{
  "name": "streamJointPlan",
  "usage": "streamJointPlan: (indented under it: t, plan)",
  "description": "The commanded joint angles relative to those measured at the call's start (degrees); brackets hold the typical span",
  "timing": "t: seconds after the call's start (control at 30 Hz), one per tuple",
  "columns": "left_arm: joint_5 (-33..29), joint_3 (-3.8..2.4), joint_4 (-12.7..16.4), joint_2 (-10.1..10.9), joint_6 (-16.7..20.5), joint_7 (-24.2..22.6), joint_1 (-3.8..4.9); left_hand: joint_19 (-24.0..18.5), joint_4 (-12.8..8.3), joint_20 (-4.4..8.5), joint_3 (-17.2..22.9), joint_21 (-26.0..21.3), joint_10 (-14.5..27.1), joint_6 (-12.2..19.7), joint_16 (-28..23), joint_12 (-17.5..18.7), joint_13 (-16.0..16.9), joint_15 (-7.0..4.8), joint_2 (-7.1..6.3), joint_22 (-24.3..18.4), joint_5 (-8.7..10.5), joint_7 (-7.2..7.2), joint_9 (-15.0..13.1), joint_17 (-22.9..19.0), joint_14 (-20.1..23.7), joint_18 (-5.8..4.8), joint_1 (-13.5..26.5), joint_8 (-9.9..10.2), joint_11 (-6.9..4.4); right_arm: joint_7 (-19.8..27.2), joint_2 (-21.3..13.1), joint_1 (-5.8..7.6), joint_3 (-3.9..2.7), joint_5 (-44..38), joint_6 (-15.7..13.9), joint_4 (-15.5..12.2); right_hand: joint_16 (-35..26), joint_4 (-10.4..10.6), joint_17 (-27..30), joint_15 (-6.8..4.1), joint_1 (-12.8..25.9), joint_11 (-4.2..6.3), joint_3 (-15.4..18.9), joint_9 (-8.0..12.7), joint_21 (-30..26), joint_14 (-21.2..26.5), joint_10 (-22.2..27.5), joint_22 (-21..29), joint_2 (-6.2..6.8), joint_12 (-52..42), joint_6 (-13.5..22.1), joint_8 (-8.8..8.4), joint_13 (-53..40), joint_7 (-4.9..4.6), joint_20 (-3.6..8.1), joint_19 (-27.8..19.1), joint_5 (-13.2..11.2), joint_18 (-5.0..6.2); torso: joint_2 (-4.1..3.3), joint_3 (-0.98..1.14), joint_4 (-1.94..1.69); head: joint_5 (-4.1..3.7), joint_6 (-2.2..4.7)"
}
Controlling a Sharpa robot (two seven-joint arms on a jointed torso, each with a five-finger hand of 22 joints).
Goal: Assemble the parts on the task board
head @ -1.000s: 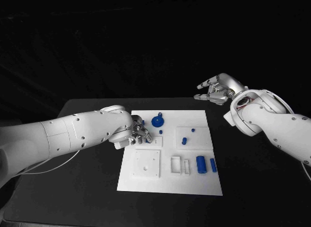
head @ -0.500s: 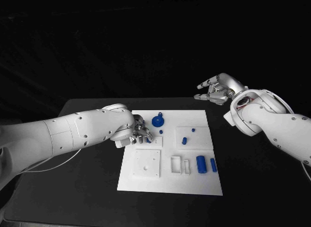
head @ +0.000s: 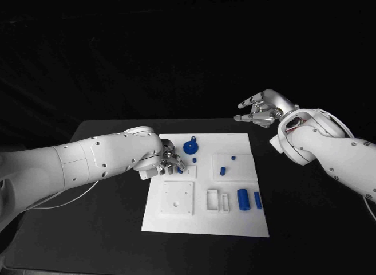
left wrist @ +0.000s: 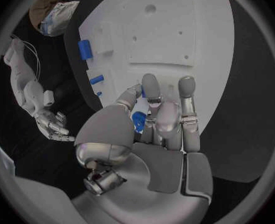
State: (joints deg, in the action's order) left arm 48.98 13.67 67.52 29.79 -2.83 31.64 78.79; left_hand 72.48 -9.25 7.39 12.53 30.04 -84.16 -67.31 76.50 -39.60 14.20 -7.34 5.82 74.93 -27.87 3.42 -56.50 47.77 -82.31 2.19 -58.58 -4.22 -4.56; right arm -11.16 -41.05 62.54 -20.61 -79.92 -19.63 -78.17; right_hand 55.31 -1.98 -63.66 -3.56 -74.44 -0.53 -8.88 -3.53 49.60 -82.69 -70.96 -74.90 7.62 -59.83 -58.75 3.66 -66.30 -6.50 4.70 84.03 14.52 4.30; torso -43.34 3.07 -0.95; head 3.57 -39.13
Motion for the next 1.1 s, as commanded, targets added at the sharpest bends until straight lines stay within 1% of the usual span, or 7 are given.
streamJointPlan:
  t: [0.03, 0.27, 0.43, 0.57, 0.73, 0.93, 1.1]
  plan:
    - [-0.5, 0.10, 0.3, -0.5, -1.3, -0.5, -0.30, 0.5, 0.1, -0.07, 0.0, -0.2, -2.6, -12.5, 0.3, -0.4, -0.1, -0.17, 1.70, 0.9, 0.30, -6.58, -0.1, 0.1, -0.1, 0.10, -1.7, -0.2, -0.56, 0.2, 0.1, -0.03, -0.02, -0.5, 0.7, 0.0, -0.2, -0.2, 0.0, 0.10, 0.1, -0.02, -0.3, -0.1, -0.2, 0.1, 0.3, -6.2, -0.38, 0.2, -0.2, -0.11, 0.0, -0.03, -0.24, 0.4, -0.2, 0.65, -0.03, -0.03, -0.02, -0.05, -0.02]
    - [0.6, 0.10, 0.3, -0.5, -1.9, -0.4, -0.30, 0.5, -0.3, -0.12, 0.0, -0.2, -2.6, -12.5, 0.4, -0.4, -0.1, -0.15, 1.57, 0.9, 0.09, -6.56, -0.1, 0.3, -0.1, 0.14, -2.1, -0.1, -0.55, 0.2, 0.1, -0.04, -0.02, -0.5, 0.8, 0.0, -0.2, -0.2, 0.0, 0.10, 0.1, -0.02, -0.3, -0.1, -0.2, 0.1, 0.3, -6.2, -0.38, 0.2, -0.2, -0.11, 0.0, -0.03, -0.24, 0.4, -0.2, 0.65, 0.00, -0.04, -0.06, -0.12, -0.13]
    - [3.0, 0.10, 0.6, -0.3, -1.8, -0.6, -0.30, 0.5, -0.5, -0.16, 0.1, -0.2, -2.7, -12.5, 0.3, -0.4, -0.1, -0.14, 1.55, 0.9, -0.14, -6.55, -0.1, 0.2, -0.1, 0.19, -2.3, -0.1, -0.55, 0.2, 0.1, -0.04, -0.02, -0.5, 0.8, 0.0, -0.2, -0.2, 0.0, 0.10, 0.1, -0.02, -0.3, -0.1, -0.2, 0.1, 0.3, -6.2, -0.38, 0.2, -0.2, -0.11, 0.0, -0.03, -0.24, 0.4, -0.2, 0.65, -0.02, -0.07, -0.08, -0.17, -0.19]
    - [4.7, 0.10, 0.8, -0.3, -1.9, -0.6, -0.30, 0.5, -0.7, -0.19, 0.2, -0.2, -2.6, -12.6, 0.4, -0.5, -0.1, -0.13, 1.56, 0.9, -0.55, -6.55, -0.1, 0.4, -0.1, 0.23, -2.3, -0.1, -0.55, 0.2, 0.1, -0.05, -0.02, -0.5, 0.8, 0.0, -0.2, -0.2, 0.0, 0.10, 0.1, -0.02, -0.3, -0.1, -0.2, 0.1, 0.3, -6.2, -0.38, 0.2, -0.2, -0.11, 0.0, -0.03, -0.24, 0.4, -0.2, 0.65, -0.04, -0.03, -0.03, -0.09, -0.17]
    - [6.1, 0.10, 0.8, -0.3, -2.1, -0.6, -0.30, 0.6, -1.0, -0.29, 0.5, -0.1, -2.7, -12.6, 0.6, -0.6, -0.1, -0.09, 1.59, 1.0, -0.88, -6.56, -0.1, 0.7, -0.2, 0.33, -2.3, -0.1, -0.57, 0.2, 0.1, -0.06, -0.02, -0.5, 0.8, 0.0, -0.2, -0.4, 0.0, 0.10, 0.2, -0.01, -0.5, -0.1, -0.2, 0.1, 0.3, -6.2, -0.36, 0.2, -0.3, -0.10, 0.0, -0.04, -0.24, 0.4, -0.2, 0.65, -0.01, -0.03, 0.00, -0.08, -0.19]
    - [6.9, 0.10, 0.8, -0.2, -2.3, -0.6, -0.30, 0.5, -1.2, -0.34, 0.6, -0.1, -2.7, -12.7, 0.7, -0.7, -0.2, -0.07, 1.57, 1.0, -0.98, -6.56, -0.1, 0.8, -0.2, 0.38, -2.2, -0.1, -0.57, 0.2, 0.1, -0.07, -0.02, -0.5, 0.8, 0.0, -0.2, -0.4, 0.0, 0.10, 0.2, -0.01, -0.5, -0.1, -0.2, 0.1, 0.3, -6.2, -0.36, 0.2, -0.3, -0.10, 0.0, -0.04, -0.24, 0.4, -0.2, 0.65, -0.02, -0.02, -0.05, -0.13, -0.20]
    - [7.1, 0.10, 0.8, -0.3, -2.4, -0.7, -0.30, 0.5, -1.2, -0.40, 0.6, -0.1, -2.6, -12.7, 0.7, -0.7, -0.2, -0.05, 1.63, 1.0, -0.92, -6.56, -0.2, 0.7, -0.2, 0.43, -2.2, -0.1, -0.56, 0.2, 0.1, -0.07, -0.02, -0.5, 0.8, 0.0, -0.2, -0.4, 0.0, 0.10, 0.2, -0.01, -0.5, -0.1, -0.2, 0.1, 0.3, -6.2, -0.36, 0.2, -0.3, -0.10, 0.0, -0.04, -0.24, 0.4, -0.2, 0.65, -0.02, -0.01, -0.02, -0.13, -0.19]
